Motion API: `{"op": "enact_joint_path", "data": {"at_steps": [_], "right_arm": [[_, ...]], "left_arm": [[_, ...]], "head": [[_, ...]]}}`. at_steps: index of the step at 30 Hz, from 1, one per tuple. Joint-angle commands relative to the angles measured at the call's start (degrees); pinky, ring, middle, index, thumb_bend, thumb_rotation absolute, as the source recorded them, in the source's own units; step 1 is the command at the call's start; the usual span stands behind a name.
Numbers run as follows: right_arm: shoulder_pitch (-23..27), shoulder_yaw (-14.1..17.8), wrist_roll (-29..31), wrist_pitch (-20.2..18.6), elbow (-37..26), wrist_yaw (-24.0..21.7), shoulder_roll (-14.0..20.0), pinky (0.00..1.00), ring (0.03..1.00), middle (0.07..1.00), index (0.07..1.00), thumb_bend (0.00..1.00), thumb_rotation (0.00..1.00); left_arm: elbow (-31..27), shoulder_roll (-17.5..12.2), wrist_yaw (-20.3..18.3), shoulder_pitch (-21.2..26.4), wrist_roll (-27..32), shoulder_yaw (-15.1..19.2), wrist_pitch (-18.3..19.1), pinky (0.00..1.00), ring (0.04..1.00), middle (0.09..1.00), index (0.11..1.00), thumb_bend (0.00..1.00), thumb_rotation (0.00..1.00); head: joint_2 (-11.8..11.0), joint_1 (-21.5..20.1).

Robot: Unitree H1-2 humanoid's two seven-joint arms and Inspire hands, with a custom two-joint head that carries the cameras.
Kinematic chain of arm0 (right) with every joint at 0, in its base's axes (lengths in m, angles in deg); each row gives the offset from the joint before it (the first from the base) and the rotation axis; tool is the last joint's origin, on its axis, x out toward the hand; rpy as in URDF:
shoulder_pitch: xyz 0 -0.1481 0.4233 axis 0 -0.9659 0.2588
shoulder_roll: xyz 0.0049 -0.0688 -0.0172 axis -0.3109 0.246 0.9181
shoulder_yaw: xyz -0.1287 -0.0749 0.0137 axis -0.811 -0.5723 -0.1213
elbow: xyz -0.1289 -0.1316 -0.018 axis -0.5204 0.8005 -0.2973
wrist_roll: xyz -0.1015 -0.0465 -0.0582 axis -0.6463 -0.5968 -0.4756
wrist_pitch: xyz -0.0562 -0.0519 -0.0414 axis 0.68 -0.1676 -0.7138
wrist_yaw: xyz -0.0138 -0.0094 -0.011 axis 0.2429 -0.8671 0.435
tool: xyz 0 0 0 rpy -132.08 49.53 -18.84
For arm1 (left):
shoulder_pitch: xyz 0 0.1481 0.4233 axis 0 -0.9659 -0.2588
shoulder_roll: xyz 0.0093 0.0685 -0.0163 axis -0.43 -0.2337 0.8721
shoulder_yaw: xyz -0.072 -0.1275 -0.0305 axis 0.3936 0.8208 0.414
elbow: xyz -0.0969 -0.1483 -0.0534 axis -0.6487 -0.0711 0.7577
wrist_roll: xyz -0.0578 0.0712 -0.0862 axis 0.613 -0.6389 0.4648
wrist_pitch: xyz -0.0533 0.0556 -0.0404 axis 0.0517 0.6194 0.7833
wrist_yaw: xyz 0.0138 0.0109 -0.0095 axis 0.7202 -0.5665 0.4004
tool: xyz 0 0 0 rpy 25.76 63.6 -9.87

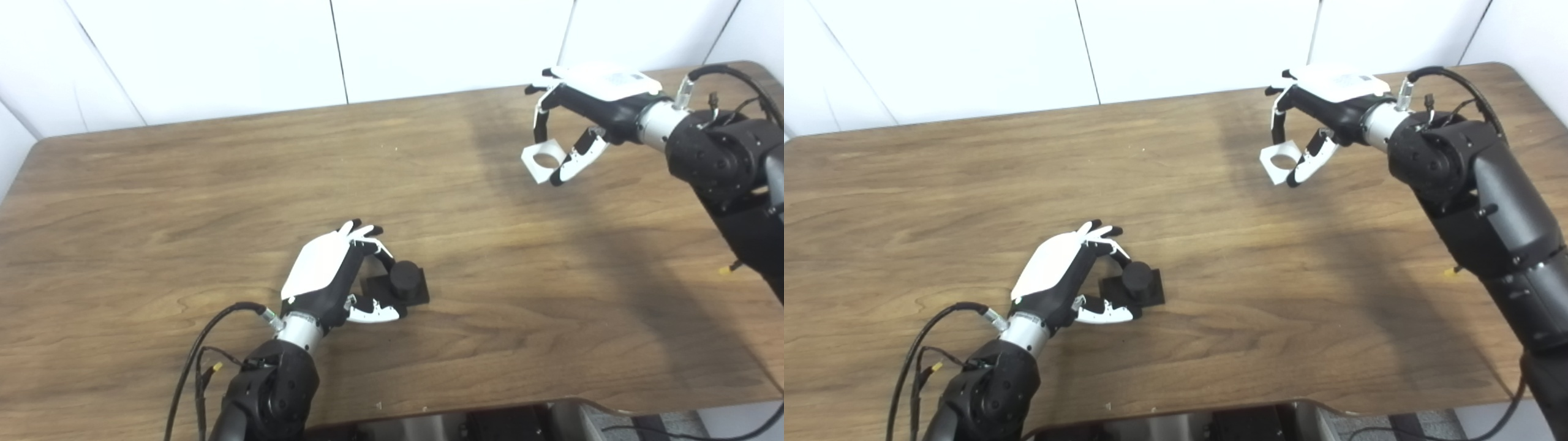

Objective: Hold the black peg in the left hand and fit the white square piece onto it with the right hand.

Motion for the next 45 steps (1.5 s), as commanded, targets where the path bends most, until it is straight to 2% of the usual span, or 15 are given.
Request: {"op": "enact_joint_path", "data": {"at_steps": [1, 15, 27, 36, 45], "right_arm": [[2.76, 1.18, 0.81, -1.12, -4.14, -1.0, 0.02, 0.99, 1.0, 0.909, 0.492, 0.52, 0.15], [2.03, -0.64, 2.0, -5.37, -19.01, -9.67, -4.67, 0.99, 1.0, 0.904, 0.491, 0.52, 0.15], [3.08, -3.29, 0.54, -5.19, -21.83, -11.27, -10.39, 0.99, 1.0, 0.894, 0.491, 0.52, 0.15], [1.07, -4.62, -0.33, -4.9, -23.09, -12.07, -12.16, 0.97, 1.0, 0.896, 0.491, 0.52, 0.14], [-0.58, -6.89, -1.92, -3.56, -22.08, -11.56, -14.03, 0.99, 1.0, 0.901, 0.491, 0.52, 0.14]], "left_arm": [[0.31, -0.02, 0.13, 1.19, -1.04, -0.25, -0.47, 0.98, 0.994, 0.905, 0.49, 0.51, 0.08], [-0.26, 0.07, -0.51, 1.05, -1.57, -0.67, -0.03, 0.99, 0.995, 0.905, 0.49, 0.51, 0.08], [-0.01, 0.35, -1.3, 1.34, -1.31, -0.89, 0.0, 0.99, 1.0, 0.911, 0.492, 0.5, 0.08], [0.12, 0.65, -1.39, 1.35, -1.49, -0.7, -0.04, 0.99, 1.0, 0.912, 0.492, 0.5, 0.08], [-0.2, 0.89, -1.82, 1.54, -1.61, -0.79, -0.05, 0.99, 0.997, 0.91, 0.492, 0.5, 0.08]], "head": [[0.2, -0.28], [0.47, 0.02], [0.69, -0.43], [0.71, -0.32], [0.82, -0.12]]}}
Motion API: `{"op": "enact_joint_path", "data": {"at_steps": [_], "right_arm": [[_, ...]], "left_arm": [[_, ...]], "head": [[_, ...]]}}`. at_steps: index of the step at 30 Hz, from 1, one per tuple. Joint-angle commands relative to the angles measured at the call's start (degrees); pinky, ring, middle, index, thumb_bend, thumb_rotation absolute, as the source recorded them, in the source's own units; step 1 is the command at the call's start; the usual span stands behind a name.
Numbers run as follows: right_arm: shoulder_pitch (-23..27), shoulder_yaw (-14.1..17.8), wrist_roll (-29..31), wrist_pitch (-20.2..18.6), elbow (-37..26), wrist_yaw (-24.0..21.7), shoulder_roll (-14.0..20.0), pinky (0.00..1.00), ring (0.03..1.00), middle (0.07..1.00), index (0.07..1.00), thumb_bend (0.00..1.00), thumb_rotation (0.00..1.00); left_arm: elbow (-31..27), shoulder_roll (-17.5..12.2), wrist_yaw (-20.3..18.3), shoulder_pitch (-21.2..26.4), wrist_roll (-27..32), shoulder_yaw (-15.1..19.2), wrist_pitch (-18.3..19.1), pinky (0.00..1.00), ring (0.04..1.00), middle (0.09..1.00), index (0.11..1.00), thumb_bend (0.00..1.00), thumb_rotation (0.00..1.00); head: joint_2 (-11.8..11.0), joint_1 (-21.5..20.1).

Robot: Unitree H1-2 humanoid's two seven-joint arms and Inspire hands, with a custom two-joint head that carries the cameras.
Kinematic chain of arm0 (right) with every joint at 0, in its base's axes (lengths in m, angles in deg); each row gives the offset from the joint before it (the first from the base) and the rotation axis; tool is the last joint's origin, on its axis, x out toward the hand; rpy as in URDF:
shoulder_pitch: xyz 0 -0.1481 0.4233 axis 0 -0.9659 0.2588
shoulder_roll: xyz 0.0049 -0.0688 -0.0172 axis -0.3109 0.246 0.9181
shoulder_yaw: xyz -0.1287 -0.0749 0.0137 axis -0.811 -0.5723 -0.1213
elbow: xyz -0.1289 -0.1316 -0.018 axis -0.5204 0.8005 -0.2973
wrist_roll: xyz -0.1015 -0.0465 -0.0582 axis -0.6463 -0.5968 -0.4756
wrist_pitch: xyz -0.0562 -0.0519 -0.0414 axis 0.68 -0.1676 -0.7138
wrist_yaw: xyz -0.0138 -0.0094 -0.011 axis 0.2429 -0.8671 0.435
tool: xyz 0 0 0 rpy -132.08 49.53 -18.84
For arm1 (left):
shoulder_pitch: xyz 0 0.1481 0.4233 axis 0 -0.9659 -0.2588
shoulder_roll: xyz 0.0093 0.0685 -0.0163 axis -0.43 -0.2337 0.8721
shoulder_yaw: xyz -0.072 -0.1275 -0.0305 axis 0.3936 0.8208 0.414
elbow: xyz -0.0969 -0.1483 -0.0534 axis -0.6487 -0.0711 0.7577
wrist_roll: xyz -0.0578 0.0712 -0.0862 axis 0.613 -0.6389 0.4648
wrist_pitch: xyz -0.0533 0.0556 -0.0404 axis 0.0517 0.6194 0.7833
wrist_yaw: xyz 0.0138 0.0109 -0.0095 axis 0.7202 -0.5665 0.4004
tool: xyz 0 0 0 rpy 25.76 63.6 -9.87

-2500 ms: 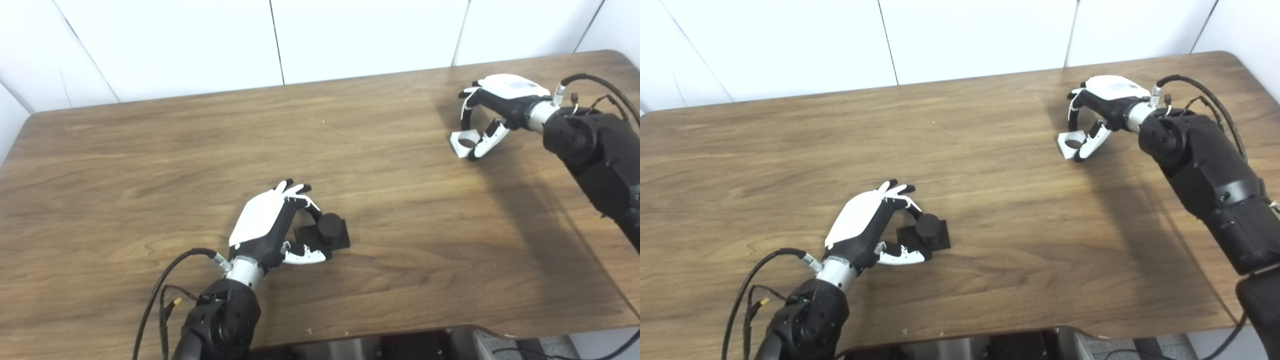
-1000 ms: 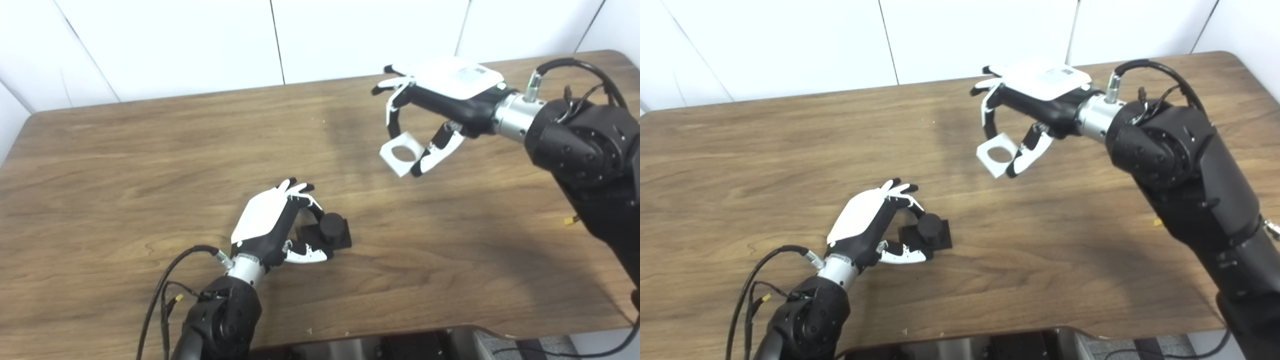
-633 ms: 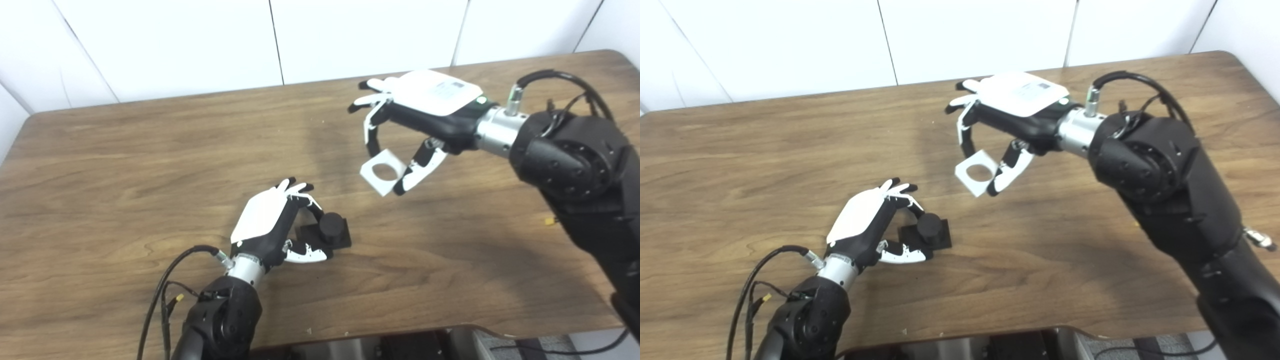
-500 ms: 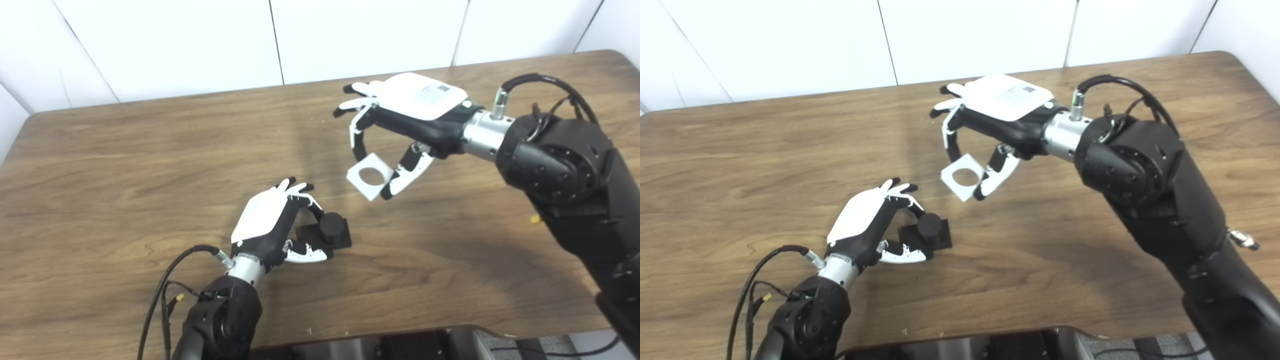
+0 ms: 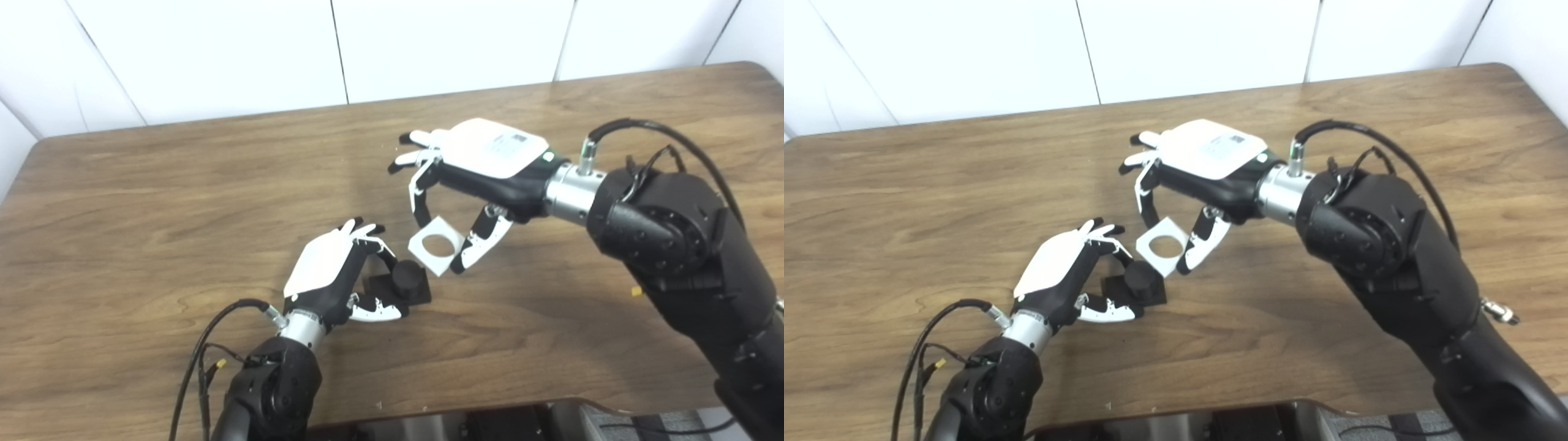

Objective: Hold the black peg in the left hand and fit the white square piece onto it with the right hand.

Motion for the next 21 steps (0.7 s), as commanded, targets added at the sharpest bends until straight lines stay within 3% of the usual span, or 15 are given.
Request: {"op": "enact_joint_path", "data": {"at_steps": [1, 21], "right_arm": [[1.58, -0.11, -0.93, 1.59, -1.01, 0.94, -0.61, 0.99, 1.0, 0.898, 0.491, 0.52, 0.14], [-0.37, -1.99, -2.49, 3.84, 0.66, 1.51, -1.94, 0.99, 1.0, 0.917, 0.491, 0.52, 0.14]], "left_arm": [[-0.3, 0.38, -0.31, 1.09, -0.57, -0.41, -0.18, 0.99, 0.998, 0.91, 0.492, 0.51, 0.08], [-0.75, 1.43, -0.46, 1.05, -1.76, -0.51, 0.15, 0.99, 1.0, 0.912, 0.492, 0.5, 0.09]], "head": [[0.06, 0.02], [0.44, 0.8]]}}
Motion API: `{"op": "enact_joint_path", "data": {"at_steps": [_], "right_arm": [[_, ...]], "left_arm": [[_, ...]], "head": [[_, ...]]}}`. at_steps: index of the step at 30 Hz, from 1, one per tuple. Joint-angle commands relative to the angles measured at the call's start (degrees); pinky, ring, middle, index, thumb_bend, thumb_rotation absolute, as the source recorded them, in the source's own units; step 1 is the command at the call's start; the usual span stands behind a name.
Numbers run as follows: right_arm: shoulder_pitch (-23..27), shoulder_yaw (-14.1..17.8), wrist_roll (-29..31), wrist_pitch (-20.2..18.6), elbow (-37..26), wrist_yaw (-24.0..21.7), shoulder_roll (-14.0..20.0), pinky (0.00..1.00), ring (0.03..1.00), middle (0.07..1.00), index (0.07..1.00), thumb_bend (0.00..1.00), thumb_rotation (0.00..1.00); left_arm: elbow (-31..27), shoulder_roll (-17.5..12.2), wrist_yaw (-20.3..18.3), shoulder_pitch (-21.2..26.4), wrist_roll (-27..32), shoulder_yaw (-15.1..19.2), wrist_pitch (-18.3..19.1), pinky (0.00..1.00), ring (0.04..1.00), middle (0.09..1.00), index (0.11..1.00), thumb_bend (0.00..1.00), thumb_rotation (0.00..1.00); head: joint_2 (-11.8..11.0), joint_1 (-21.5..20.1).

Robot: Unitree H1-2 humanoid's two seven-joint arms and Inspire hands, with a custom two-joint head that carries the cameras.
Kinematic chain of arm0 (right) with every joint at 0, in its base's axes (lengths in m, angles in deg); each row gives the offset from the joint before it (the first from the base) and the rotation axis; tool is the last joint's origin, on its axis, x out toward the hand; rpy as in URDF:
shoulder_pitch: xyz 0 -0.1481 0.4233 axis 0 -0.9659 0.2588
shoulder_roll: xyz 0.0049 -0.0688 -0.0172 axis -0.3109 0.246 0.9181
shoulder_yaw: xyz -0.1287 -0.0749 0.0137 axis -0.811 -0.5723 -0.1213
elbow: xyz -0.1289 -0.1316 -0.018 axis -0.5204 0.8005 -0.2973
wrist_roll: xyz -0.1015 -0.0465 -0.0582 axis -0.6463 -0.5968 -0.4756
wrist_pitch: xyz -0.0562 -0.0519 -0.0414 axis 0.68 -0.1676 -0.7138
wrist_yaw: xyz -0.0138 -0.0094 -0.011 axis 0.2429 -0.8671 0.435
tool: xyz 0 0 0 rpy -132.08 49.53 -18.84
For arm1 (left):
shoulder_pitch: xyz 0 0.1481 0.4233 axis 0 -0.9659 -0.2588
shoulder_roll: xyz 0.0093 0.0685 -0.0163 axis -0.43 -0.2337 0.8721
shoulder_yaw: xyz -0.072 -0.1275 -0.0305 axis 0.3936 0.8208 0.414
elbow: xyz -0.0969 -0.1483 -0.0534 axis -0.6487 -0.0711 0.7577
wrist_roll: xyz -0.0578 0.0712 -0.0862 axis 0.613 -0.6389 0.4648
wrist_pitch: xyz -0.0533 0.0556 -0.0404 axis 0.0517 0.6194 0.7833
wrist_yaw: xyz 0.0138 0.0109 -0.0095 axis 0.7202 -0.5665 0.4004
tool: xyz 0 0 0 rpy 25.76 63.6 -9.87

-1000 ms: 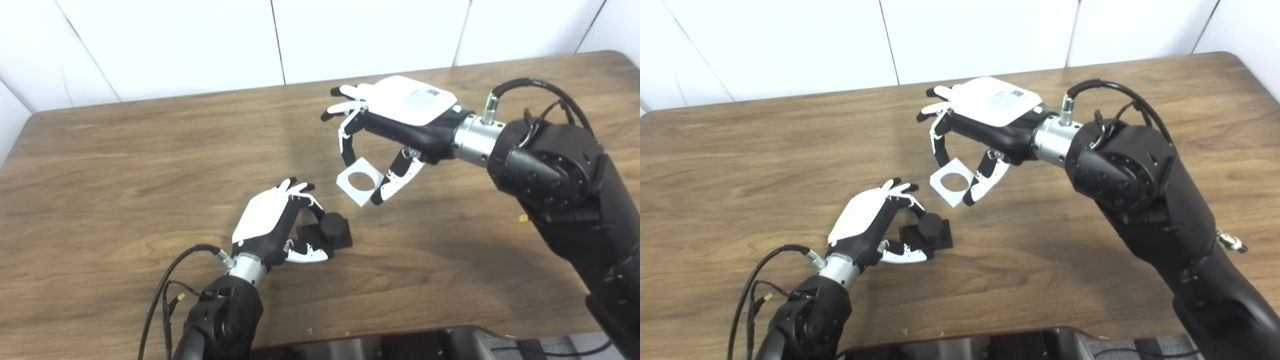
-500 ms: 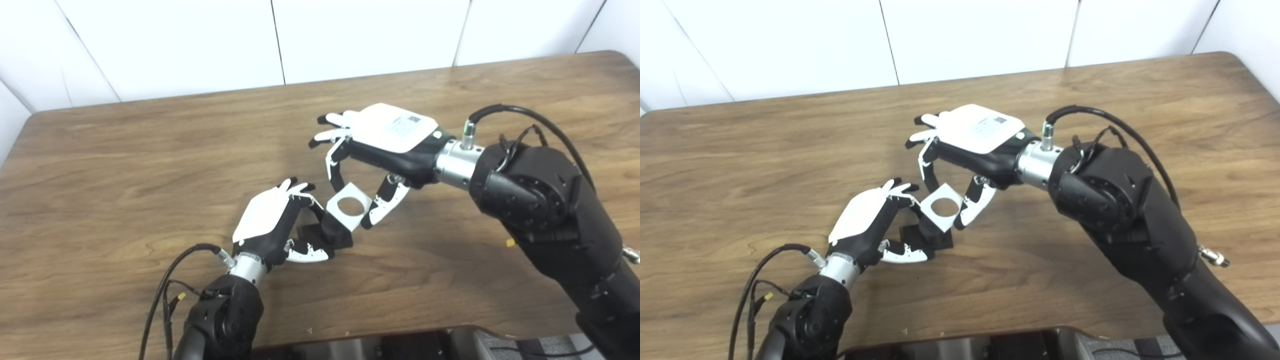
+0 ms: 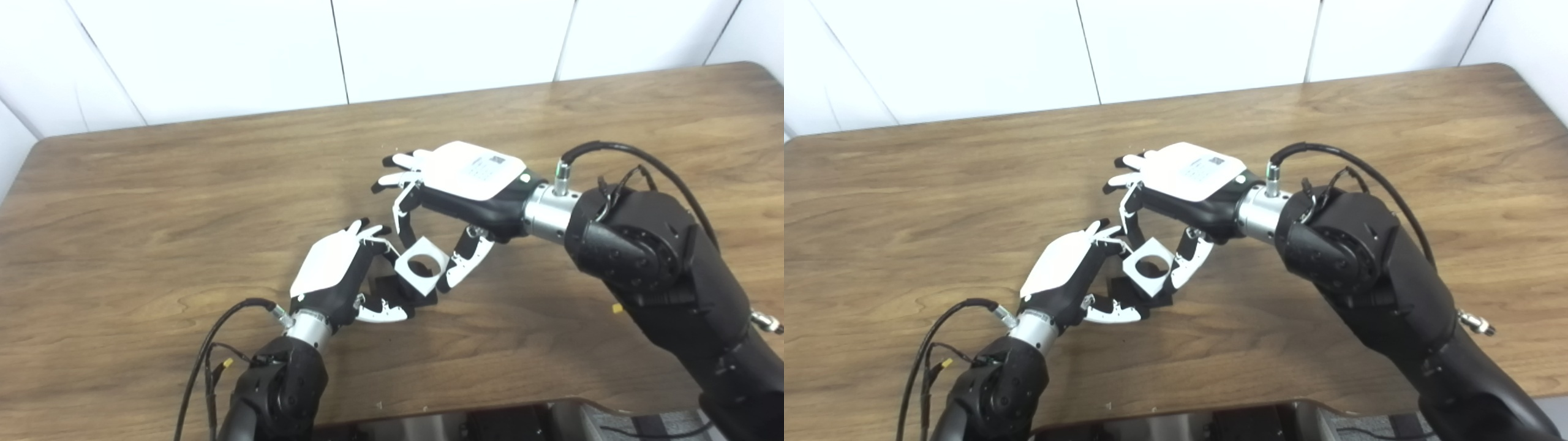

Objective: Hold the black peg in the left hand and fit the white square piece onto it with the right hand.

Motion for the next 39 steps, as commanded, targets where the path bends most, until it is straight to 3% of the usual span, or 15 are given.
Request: {"op": "enact_joint_path", "data": {"at_steps": [1, 13, 39], "right_arm": [[1.07, 0.33, -0.97, 2.16, 0.02, 1.68, -0.15, 0.98, 1.0, 0.92, 0.491, 0.52, 0.14], [-0.24, 0.73, -2.06, 4.62, 1.91, 3.16, -0.69, 0.99, 1.0, 0.91, 0.491, 0.52, 0.14], [-0.05, 0.15, -2.13, 5.1, 3.42, 2.12, -1.64, 1.0, 1.0, 0.91, 0.491, 0.52, 0.14]], "left_arm": [[-0.73, 0.28, 0.26, 1.04, -1.17, -0.36, -0.33, 0.99, 1.0, 0.911, 0.492, 0.5, 0.09], [-0.95, 0.21, -0.07, 1.01, -1.55, -0.71, -0.15, 0.98, 1.0, 0.911, 0.493, 0.5, 0.09], [-0.95, 0.73, -0.16, 1.11, -2.27, -1.23, 0.03, 0.98, 0.997, 0.907, 0.493, 0.5, 0.09]], "head": [[0.04, -0.07], [-0.08, -0.46], [0.05, 0.31]]}}
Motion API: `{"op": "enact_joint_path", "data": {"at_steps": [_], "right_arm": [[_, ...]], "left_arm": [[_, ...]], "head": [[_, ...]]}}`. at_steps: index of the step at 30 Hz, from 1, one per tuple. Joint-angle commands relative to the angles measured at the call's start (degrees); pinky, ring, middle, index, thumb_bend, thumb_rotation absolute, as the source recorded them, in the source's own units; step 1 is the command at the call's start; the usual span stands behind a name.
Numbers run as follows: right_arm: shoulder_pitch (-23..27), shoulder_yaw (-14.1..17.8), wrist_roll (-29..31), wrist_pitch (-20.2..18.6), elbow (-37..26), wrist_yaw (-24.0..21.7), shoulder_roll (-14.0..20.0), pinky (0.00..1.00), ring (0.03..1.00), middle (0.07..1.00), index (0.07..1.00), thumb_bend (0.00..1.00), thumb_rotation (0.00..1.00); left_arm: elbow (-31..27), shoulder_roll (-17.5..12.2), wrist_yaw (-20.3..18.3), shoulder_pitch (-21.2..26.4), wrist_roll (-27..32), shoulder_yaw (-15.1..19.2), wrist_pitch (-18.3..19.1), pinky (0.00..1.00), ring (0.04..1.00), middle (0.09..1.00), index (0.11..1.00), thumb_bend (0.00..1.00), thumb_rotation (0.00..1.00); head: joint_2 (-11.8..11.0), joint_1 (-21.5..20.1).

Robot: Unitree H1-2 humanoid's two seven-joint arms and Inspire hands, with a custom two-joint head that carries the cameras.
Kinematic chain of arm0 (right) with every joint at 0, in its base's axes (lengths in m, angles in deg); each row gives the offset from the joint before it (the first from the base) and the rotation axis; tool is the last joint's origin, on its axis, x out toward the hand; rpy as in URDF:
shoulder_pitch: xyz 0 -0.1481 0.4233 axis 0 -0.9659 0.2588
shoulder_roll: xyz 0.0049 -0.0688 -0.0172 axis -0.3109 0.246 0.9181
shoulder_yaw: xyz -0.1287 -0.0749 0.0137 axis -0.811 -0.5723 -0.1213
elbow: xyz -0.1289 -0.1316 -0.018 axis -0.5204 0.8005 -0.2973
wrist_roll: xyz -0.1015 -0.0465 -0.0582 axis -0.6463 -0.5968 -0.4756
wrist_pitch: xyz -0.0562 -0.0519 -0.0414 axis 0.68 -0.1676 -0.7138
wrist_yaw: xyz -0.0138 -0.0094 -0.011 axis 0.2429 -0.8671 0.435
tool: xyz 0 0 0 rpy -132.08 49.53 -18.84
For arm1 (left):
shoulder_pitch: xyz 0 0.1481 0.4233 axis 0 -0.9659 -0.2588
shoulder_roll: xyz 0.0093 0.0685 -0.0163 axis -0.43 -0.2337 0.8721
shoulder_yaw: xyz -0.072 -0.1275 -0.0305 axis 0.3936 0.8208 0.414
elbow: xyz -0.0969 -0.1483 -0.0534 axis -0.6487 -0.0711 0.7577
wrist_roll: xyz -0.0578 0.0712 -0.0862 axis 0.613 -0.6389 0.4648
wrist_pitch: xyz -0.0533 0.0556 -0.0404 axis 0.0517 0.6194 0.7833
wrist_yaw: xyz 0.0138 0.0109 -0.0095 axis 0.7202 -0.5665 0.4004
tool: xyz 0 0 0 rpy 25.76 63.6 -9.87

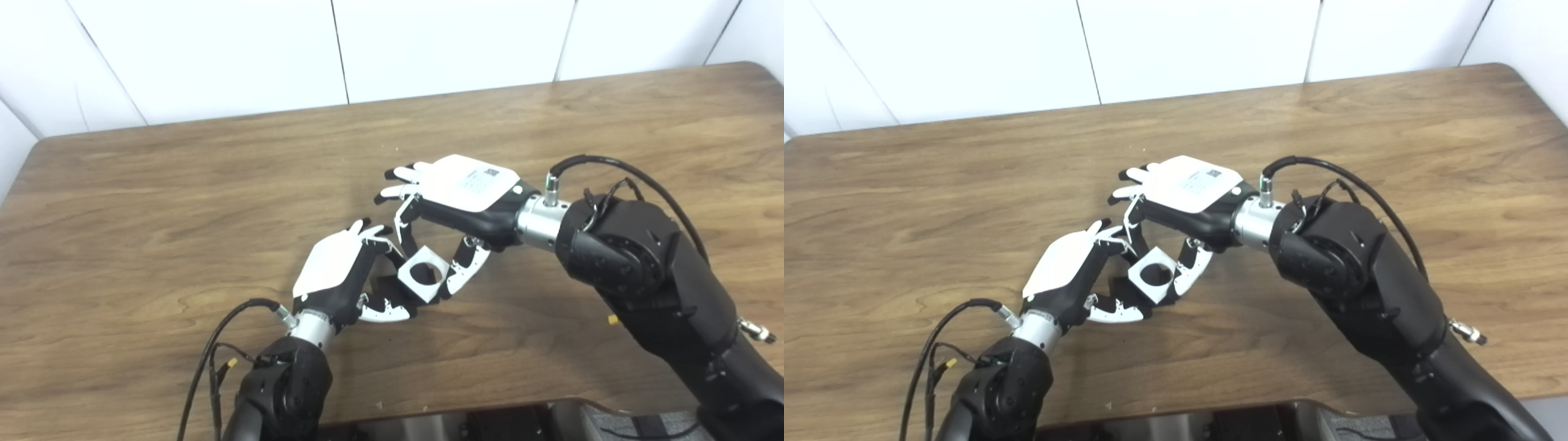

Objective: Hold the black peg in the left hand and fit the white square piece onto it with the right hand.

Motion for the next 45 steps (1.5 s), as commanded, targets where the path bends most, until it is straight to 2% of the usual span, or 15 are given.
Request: {"op": "enact_joint_path", "data": {"at_steps": [1, 21, 45], "right_arm": [[1.78, 0.33, 0.03, 1.34, -0.4, 1.26, -0.56, 1.0, 1.0, 0.911, 0.491, 0.52, 0.14], [2.18, -0.79, -1.29, 2.75, 0.99, 1.45, -1.91, 1.0, 1.0, 0.919, 0.492, 0.52, 0.15], [1.79, 1.82, -1.36, 4.87, 5.39, 4.16, -0.58, 1.0, 1.0, 0.92, 0.492, 0.52, 0.14]], "left_arm": [[-0.81, 0.27, -0.05, 1.08, -0.75, -0.37, -0.58, 0.98, 0.996, 0.907, 0.493, 0.5, 0.09], [-0.55, 0.68, 0.58, 1.01, -1.22, -0.51, -0.73, 0.98, 0.994, 0.906, 0.493, 0.5, 0.09], [-0.52, 1.55, 1.81, 0.0, -1.45, -0.34, -0.93, 0.98, 0.991, 0.904, 0.492, 0.5, 0.09]], "head": [[0.04, -0.04], [0.31, 0.73], [0.39, 0.81]]}}
